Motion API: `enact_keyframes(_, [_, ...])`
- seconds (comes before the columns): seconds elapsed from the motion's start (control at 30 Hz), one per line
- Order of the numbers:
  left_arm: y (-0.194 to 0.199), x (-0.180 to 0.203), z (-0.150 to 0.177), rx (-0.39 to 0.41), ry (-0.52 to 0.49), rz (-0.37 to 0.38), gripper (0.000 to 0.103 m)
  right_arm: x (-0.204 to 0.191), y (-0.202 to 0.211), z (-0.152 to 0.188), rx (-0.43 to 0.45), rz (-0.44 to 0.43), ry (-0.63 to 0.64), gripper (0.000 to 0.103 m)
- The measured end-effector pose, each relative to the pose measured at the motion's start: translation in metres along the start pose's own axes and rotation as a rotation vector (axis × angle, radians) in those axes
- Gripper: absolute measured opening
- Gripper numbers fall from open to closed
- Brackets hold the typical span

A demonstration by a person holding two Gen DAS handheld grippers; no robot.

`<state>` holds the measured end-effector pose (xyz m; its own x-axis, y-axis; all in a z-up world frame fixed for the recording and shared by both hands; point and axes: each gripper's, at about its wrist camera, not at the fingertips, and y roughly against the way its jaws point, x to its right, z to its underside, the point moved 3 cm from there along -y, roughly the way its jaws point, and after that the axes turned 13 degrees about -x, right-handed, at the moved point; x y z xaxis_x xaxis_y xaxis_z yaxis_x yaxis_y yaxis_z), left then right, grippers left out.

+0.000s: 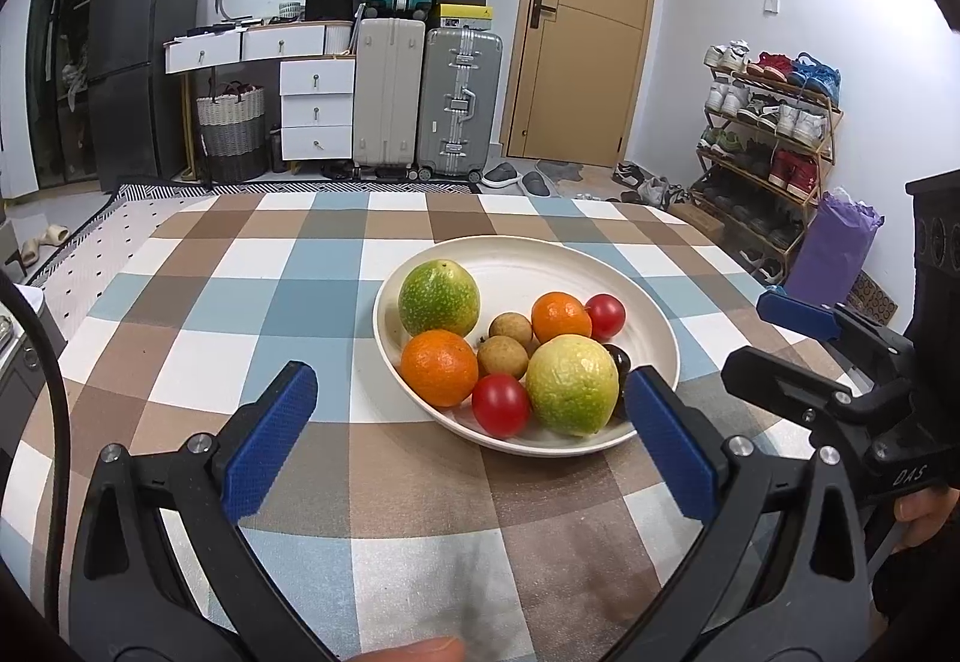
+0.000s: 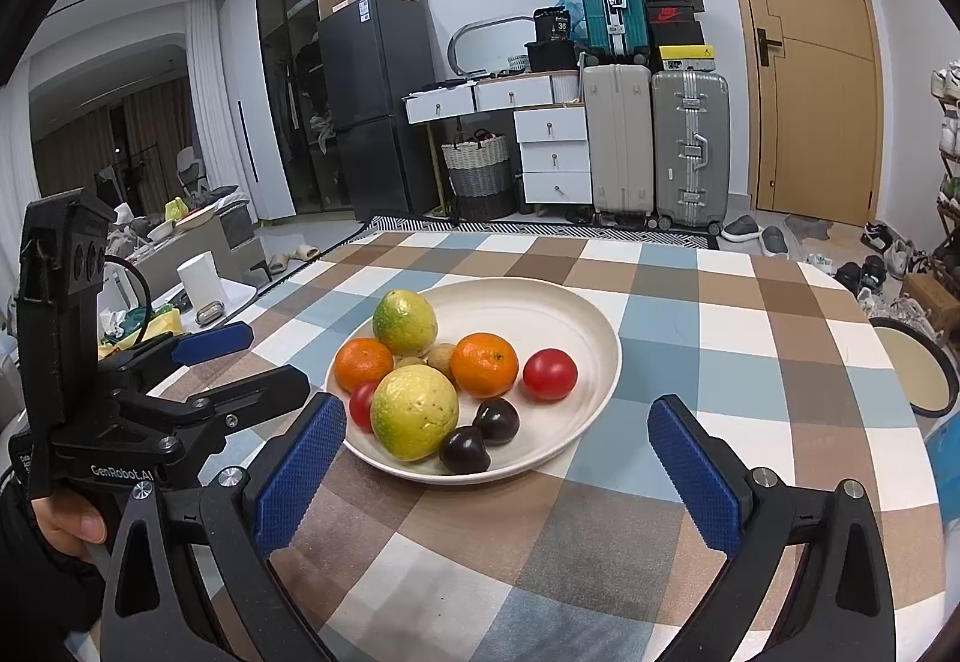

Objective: Organize fruits

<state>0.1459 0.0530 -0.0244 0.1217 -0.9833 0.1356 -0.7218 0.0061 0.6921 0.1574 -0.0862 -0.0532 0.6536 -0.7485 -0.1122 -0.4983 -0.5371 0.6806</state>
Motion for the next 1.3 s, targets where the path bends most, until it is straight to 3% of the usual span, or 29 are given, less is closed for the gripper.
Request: enact_keyframes(1.3, [0.001,0.0043,-0.0008,0.004,-0.007,0.001,0.102,0.0003,0.0001,0.0001,-0.003,0.003,0.005,0.103])
